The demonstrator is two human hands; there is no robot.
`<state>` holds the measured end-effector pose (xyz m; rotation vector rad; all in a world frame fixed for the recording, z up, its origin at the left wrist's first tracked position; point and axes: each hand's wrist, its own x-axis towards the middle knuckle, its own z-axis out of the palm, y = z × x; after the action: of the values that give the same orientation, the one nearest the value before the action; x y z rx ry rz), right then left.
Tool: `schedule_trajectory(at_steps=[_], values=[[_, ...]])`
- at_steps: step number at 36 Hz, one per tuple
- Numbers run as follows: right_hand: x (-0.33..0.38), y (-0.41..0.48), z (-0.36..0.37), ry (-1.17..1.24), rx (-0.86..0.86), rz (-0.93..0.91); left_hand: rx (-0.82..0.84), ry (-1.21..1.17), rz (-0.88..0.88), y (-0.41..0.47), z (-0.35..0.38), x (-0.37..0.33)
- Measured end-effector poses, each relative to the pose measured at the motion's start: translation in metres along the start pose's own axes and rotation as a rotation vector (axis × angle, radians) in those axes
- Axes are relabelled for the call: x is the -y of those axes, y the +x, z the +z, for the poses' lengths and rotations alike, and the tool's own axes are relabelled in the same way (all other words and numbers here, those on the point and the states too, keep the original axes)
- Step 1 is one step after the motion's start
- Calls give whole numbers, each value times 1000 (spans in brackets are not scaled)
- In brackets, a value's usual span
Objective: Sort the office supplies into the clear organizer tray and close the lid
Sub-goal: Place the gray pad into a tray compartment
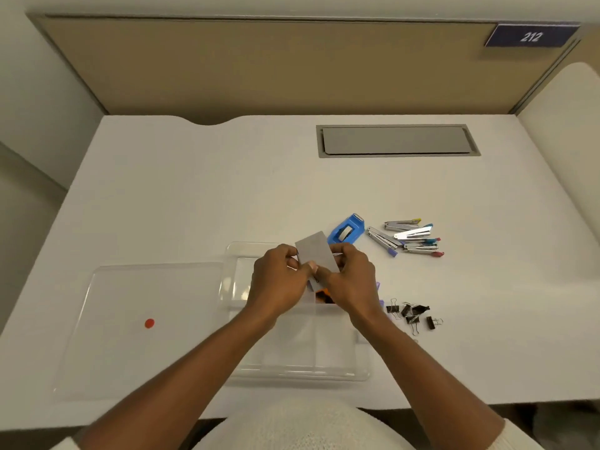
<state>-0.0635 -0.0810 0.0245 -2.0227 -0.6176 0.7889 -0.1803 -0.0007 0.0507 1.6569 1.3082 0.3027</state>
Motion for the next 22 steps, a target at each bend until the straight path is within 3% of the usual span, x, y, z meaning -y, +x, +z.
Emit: schedule_trajectory(at_steps=[8,14,22], values=[[-5,-2,42,-286,-44,-13,-47,71,113,7,-26,45],[-10,-3,55,-468,-29,-24,-114,404,234,0,-33,75],[-2,4,78,-636,2,-45,-76,573,375,-6,-43,102]])
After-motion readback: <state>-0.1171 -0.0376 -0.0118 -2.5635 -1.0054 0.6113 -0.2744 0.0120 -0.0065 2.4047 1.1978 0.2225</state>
